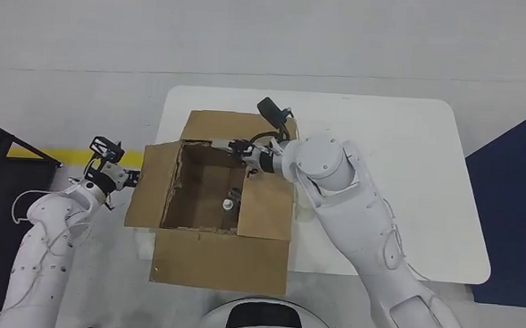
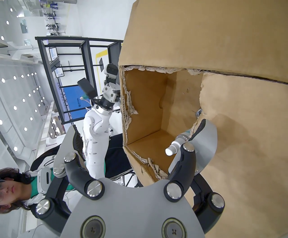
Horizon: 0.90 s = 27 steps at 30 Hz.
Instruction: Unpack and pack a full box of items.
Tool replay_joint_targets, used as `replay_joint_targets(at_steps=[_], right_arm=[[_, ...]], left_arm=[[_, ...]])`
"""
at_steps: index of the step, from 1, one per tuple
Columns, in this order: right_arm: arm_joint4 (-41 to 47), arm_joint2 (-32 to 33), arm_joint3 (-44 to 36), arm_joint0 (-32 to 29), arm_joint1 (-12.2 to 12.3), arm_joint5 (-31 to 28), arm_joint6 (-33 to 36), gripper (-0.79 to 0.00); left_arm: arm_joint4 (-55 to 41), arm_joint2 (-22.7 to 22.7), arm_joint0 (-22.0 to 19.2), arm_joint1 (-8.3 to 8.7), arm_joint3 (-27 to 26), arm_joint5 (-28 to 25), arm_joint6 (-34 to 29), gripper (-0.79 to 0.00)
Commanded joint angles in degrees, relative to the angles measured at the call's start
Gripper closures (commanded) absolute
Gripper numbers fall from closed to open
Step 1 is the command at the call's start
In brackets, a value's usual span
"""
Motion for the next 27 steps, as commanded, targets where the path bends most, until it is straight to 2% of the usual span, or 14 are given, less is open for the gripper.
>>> replay_joint_targets(at_steps=[1, 8, 14, 20, 27], right_arm=[[-0.53, 0.48, -0.79, -0.51, 0.35, 0.35, 0.32, -0.785], [-0.97, 3.13, -4.47, -3.47, 1.51, -0.12, -0.59, -0.785], [-0.13, 7.13, -8.8, -7.96, 2.52, -1.88, -3.66, -0.785], [0.58, 11.75, -13.87, -14.09, 3.72, -4.41, -5.4, -0.785], [1.35, 15.41, -17.66, -19.75, 4.89, -7.18, -5.78, -0.785]], left_arm=[[-1.02, -0.97, 1.48, 0.14, -3.68, -0.2, 0.32, -0.785], [-5.41, -4.69, 8.1, 0.44, -18.55, -0.62, -0.45, -0.785], [-9.51, -6.0, 11.38, 0.51, -26.92, -1.79, -2.94, -0.785], [-9.38, -2.67, 10.73, 0.47, -29.56, -2.56, -5.83, -0.785], [-4.86, 4.89, 7.37, 0.2, -27.08, -2.38, -7.67, -0.785]])
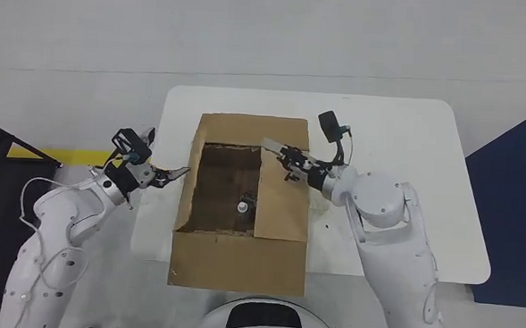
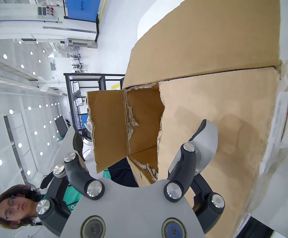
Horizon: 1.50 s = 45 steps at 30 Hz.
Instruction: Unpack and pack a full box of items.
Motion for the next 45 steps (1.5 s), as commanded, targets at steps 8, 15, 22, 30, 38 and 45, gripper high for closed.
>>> replay_joint_targets(at_steps=[8, 15, 22, 30, 38, 45], right_arm=[[-0.01, 0.77, -0.9, -2.51, 1.05, -1.83, 0.85, -0.785], [-0.36, 0.63, -0.93, -2.46, 1.15, -1.88, 1.19, -0.785], [-0.36, 0.63, -0.93, -2.46, 1.15, -1.88, 1.19, -0.785], [19.17, 9.48, 4.23, -2.96, 0.11, -8.31, -15.57, -0.785], [21.03, 9.08, 17.4, 2.94, -0.09, -6.91, -23.09, -0.785], [25.77, 7.15, 27.62, 8.78, -0.4, -11.79, -22.11, -0.785]], left_arm=[[4.31, 4.88, -2.92, -0.14, 1.68, 1.62, -0.24, -0.785], [4.24, 5.66, -3.33, -0.17, 1.73, 3.49, -0.24, -0.785], [4.16, 5.67, -3.32, -0.16, 1.68, 3.64, -0.38, -0.785], [4.16, 5.67, -3.32, -0.16, 1.68, 3.64, -0.38, -0.785], [4.16, 5.67, -3.32, -0.16, 1.68, 3.64, -0.38, -0.785], [2.65, 5.52, -3.32, -0.2, 1.82, 3.6, 0.41, -0.785]])
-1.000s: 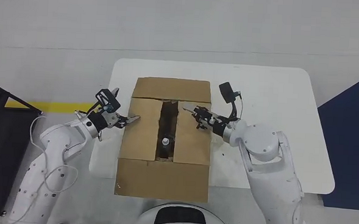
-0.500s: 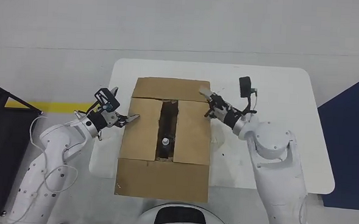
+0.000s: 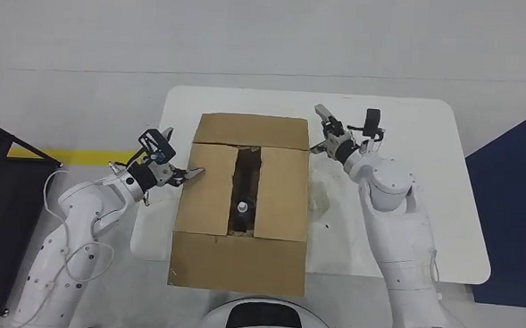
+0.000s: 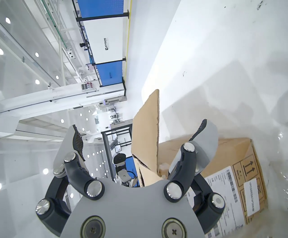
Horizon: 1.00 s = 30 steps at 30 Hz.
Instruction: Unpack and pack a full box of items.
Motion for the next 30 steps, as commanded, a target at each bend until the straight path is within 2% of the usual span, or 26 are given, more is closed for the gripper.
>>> replay_joint_targets(at_steps=[1, 11, 15, 22, 30], right_arm=[[3.94, 0.4, 2.23, 1.27, -0.06, -2.72, 2.31, -0.785], [18.17, 2.7, 7.12, 3.33, 0.37, -12.51, 15.32, -0.785], [20.28, 3.2, 7.28, 3.35, 0.85, -14.18, 20.57, -0.785], [17.24, 3.11, 7.13, 3.01, 2.17, -11.67, 27.92, -0.785], [11.25, 1.76, 4.84, 2.26, 3.58, -9.05, 32.29, -0.785]], left_arm=[[-2.1, -0.7, -0.15, -0.01, 0.39, 0.25, 1.06, -0.785], [-9.05, -5.67, -1.65, 0.2, 3.51, 3.35, 0.89, -0.785], [-10.19, -7.31, -2.02, 0.39, 5.15, 3.47, 0.87, -0.785], [-11.18, -8.12, -2.39, 0.55, 6.5, 2.91, 1.43, -0.785], [-8.34, -6.73, -1.63, 0.77, 5.96, 0.32, 2.18, -0.785]])
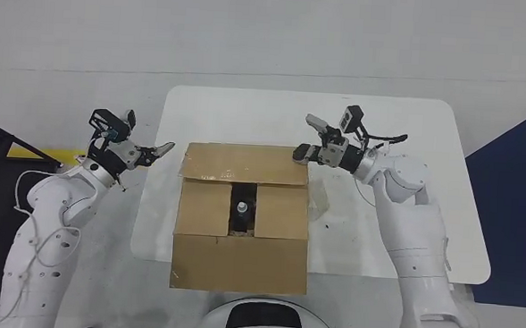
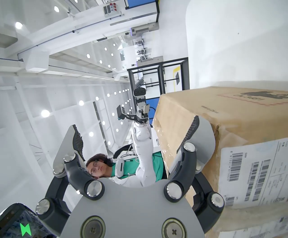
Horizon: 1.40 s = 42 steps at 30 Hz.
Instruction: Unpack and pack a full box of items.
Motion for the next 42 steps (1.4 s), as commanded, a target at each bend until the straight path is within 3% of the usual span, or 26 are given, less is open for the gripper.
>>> replay_joint_targets(at_steps=[1, 6, 16, 25, 30, 35, 42], right_arm=[[-1.47, -0.17, -1.26, -0.58, 0.36, 0.14, 0.59, -0.785], [-3.0, -0.09, -5.35, -3.06, 1.06, -0.06, 0.71, -0.785], [-7.39, -1.24, -13.32, -7.64, 2.21, 0.89, -1.37, -0.785], [-7.54, 4.47, -24.04, -16.81, 3.56, 0.19, -5.14, -0.785], [-8.94, 7.42, -25.76, -20.49, 4.55, 5.4, -3.12, -0.785], [-16.28, 5.07, -26.32, -19.9, 5.73, 13.31, 2.41, -0.785], [-17.66, 4.15, -27.34, -19.35, 6.12, 14.36, 3.84, -0.785]], left_arm=[[1.11, 0.44, 0.28, 0.09, 0.09, -1.11, 0.33, -0.785], [4.32, 1.92, 1.0, 0.32, -0.12, -3.83, 1.17, -0.785], [7.25, 5.17, 0.1, 0.31, 0.59, -3.86, 2.04, -0.785], [8.05, 7.19, -1.12, 0.26, 1.15, -3.22, 1.92, -0.785], [8.01, 7.54, -1.41, 0.31, 1.45, -3.04, 1.91, -0.785], [7.8, 7.98, -1.86, 0.33, 1.46, -2.75, 1.66, -0.785], [7.65, 8.9, -2.54, 0.35, 1.59, -2.83, 1.31, -0.785]])
